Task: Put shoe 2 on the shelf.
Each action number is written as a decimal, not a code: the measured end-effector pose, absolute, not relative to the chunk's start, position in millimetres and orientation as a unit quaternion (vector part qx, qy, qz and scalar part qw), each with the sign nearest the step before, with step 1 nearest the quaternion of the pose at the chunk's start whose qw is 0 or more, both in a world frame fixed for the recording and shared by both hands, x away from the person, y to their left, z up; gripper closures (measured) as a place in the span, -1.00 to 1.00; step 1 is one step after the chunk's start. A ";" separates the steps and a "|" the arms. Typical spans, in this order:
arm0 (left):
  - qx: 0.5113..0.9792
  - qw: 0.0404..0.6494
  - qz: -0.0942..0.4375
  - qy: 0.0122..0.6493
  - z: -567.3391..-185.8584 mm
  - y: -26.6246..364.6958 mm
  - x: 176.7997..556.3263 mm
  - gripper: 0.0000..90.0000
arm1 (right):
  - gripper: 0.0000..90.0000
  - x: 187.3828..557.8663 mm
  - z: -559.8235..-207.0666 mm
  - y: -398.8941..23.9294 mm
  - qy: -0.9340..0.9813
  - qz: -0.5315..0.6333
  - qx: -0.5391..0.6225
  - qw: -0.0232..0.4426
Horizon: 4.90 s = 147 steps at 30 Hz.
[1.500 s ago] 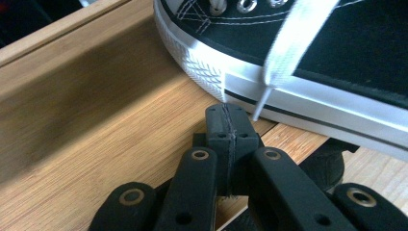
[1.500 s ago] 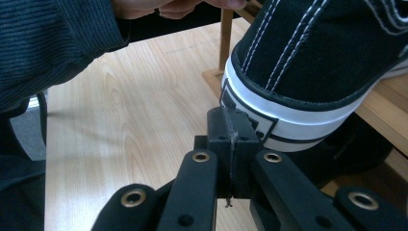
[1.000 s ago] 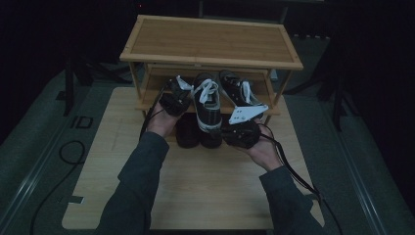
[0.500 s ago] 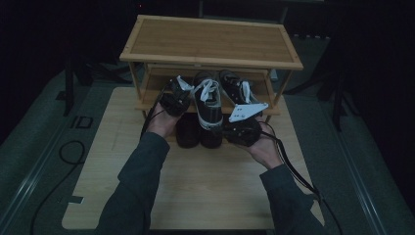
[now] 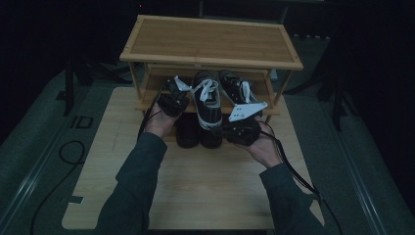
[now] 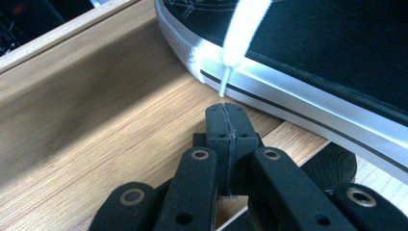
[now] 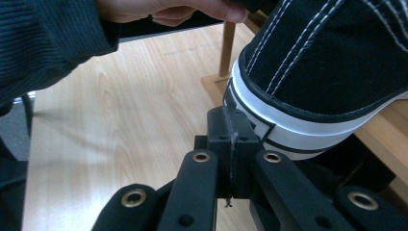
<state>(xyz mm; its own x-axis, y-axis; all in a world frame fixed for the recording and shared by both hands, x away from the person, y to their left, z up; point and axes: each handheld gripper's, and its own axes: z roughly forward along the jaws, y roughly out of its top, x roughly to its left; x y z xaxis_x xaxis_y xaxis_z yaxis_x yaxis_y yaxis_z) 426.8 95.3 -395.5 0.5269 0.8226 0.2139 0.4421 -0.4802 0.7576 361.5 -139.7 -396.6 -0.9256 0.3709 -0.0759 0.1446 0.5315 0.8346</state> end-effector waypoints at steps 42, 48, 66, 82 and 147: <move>0.810 0.314 0.305 0.390 -395.1 95.7 424.7 1.00 | 0.96 385.0 -399.8 -105.3 0.865 0.442 0.167 0.166; 0.806 0.325 0.295 0.397 -395.5 108.2 424.8 1.00 | 0.98 382.7 -400.9 -104.5 0.870 0.429 0.163 0.178; 0.807 0.322 0.294 0.397 -395.0 107.5 425.3 1.00 | 1.00 389.1 -401.9 -98.4 0.859 0.435 0.167 0.212; 0.807 0.321 0.297 0.398 -395.1 106.6 425.0 1.00 | 1.00 398.3 -403.1 -89.2 0.863 0.425 0.171 0.215; 0.809 0.327 0.285 0.396 -394.6 110.7 426.5 1.00 | 1.00 355.4 -394.0 -214.1 0.881 0.403 0.175 0.174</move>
<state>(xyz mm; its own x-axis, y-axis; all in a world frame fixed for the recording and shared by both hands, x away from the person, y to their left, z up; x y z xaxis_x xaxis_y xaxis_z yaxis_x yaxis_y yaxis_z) 426.5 110.7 -394.6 0.5239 0.8273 0.2027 0.4540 -0.4726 0.7553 355.4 -214.1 -394.0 -0.8780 0.4490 -0.1659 0.1682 0.6140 0.7712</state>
